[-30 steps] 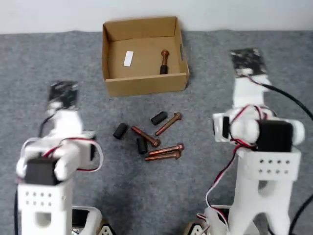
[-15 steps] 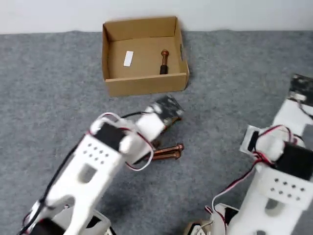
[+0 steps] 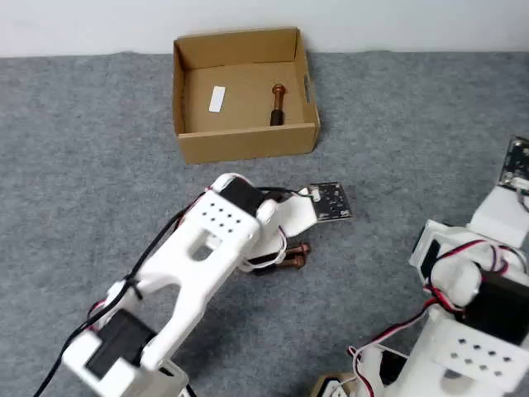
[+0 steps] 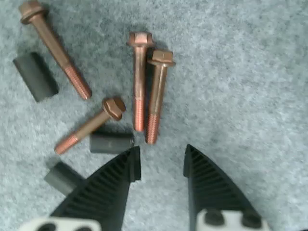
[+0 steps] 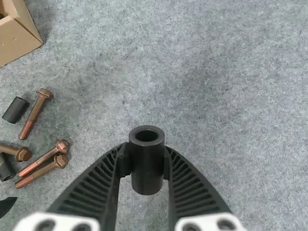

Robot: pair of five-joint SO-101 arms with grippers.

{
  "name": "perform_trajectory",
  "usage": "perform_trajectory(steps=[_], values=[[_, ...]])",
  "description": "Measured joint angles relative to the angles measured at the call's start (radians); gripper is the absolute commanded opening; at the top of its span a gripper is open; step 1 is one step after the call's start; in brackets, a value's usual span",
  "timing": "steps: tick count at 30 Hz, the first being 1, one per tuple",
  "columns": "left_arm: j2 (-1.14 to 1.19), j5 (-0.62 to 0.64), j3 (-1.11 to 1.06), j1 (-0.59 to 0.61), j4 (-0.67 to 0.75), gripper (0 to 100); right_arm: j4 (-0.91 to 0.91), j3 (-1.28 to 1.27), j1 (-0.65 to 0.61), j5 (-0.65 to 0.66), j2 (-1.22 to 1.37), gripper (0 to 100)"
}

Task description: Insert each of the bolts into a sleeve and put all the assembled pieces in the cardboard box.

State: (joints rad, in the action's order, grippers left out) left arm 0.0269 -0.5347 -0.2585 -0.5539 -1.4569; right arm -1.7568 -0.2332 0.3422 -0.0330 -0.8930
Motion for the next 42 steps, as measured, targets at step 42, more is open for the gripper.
perform_trajectory(steps=[42], values=[[0.548,-0.011,0.327,-0.098,0.018,2,0.000,-0.144,0.000,0.000,-0.121,0.9]])
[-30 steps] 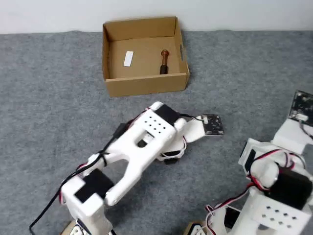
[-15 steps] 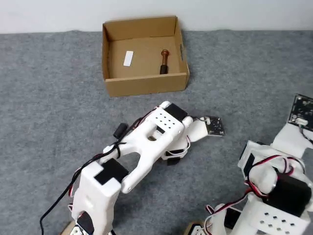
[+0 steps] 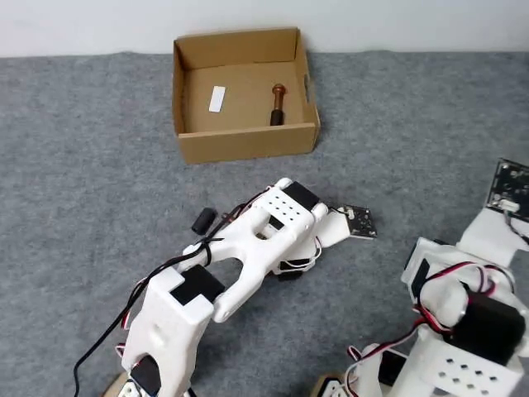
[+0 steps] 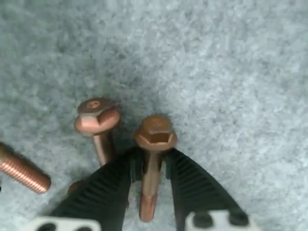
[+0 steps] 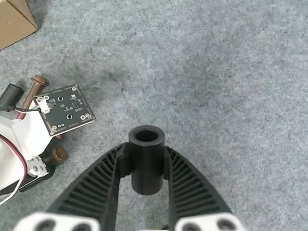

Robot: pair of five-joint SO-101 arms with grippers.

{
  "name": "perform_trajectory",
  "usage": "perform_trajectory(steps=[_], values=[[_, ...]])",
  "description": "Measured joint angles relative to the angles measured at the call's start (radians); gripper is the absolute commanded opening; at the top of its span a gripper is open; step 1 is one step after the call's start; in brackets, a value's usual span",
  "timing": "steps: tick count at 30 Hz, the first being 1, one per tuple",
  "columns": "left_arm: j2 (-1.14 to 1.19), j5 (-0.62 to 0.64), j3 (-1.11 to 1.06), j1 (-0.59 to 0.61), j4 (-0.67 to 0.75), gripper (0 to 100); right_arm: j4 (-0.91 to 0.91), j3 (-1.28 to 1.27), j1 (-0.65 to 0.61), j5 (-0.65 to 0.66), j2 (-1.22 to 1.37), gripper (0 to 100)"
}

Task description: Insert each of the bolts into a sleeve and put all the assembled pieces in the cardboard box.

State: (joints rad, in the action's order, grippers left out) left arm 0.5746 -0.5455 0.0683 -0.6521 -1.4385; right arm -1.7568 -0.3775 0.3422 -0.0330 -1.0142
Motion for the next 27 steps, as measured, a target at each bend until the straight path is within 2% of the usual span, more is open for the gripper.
perform_trajectory(steps=[7,13,18,23,27], values=[[0.006,0.009,0.101,-0.002,-0.072,1,0.000,0.000,0.000,0.000,0.000,0.9],[0.006,0.071,0.331,-0.002,-0.253,1,0.000,0.000,0.000,0.000,0.000,0.9],[-0.106,0.147,0.385,-0.002,-0.285,1,0.000,0.000,0.000,0.000,-0.006,0.8],[-0.374,0.290,0.321,0.006,-0.285,1,0.000,-0.002,0.000,0.003,-0.035,0.8],[-0.595,0.506,0.181,0.051,-0.290,1,0.000,-0.002,0.000,0.058,-0.120,0.8]])
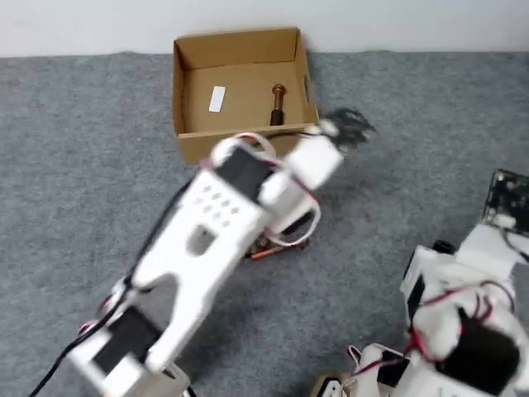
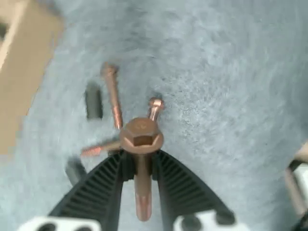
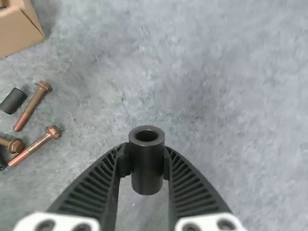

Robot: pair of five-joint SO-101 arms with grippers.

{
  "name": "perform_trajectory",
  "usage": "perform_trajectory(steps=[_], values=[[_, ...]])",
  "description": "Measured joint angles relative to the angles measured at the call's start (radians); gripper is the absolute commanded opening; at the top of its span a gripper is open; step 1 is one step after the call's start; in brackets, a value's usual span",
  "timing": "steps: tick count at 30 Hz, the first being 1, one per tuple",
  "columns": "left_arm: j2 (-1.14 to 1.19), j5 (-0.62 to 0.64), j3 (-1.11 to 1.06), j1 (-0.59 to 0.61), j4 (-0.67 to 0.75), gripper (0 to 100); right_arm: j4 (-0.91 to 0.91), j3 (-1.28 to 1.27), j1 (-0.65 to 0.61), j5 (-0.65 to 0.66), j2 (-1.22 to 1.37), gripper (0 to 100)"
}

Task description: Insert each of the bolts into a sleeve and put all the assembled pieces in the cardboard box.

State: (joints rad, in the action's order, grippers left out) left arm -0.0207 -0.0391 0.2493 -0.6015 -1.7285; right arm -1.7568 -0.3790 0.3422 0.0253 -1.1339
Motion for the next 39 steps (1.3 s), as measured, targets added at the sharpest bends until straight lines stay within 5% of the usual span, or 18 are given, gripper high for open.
perform_trajectory(steps=[8,16,27,39], values=[[-0.411,0.146,-0.342,0.141,0.026,0,0.000,-0.041,0.000,0.011,-0.092,0.8],[-0.795,0.344,-0.629,0.227,0.290,0,0.058,-0.193,-0.040,-0.075,-0.172,0.8],[-1.094,0.500,-0.779,0.339,0.499,0,0.390,-0.476,-0.571,-0.347,-0.218,0.8],[-1.424,0.506,-0.953,0.344,0.560,0,0.583,-0.537,-0.967,-0.371,-0.227,0.9]])
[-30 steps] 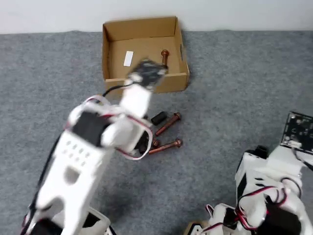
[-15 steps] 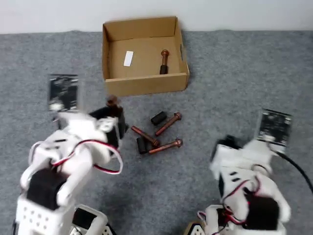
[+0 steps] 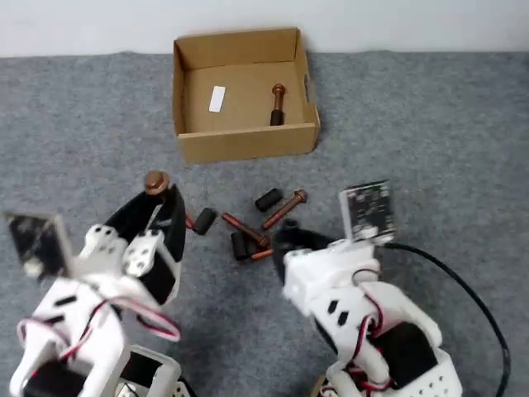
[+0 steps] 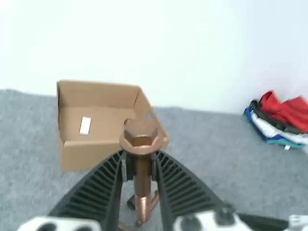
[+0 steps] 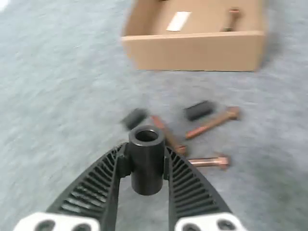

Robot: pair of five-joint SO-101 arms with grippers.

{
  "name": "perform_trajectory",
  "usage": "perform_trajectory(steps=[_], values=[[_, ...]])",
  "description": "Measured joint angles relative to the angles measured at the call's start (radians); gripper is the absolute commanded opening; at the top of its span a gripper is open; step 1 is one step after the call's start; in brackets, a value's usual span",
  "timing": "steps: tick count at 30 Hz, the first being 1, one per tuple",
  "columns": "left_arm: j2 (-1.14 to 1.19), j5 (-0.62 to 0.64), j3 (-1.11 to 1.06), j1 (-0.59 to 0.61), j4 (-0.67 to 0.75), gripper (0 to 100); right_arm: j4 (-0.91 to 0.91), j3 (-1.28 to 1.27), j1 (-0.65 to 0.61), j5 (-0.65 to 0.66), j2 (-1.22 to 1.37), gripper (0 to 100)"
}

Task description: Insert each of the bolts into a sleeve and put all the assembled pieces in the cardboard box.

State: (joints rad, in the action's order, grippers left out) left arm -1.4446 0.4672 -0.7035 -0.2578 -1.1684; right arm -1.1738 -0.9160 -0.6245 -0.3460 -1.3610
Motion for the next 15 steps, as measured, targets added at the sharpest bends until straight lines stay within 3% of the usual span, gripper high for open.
perform_trajectory(steps=[5,11,15], values=[[-0.115,0.058,-0.009,0.000,0.000,0,0.000,0.000,-0.132,0.078,0.000,0.9],[-0.183,0.155,-0.060,-0.167,0.000,0,0.028,0.000,-0.230,0.210,0.000,0.9],[-0.187,0.181,-0.084,-0.196,0.000,0,0.064,0.000,-0.273,0.276,0.000,0.9]])
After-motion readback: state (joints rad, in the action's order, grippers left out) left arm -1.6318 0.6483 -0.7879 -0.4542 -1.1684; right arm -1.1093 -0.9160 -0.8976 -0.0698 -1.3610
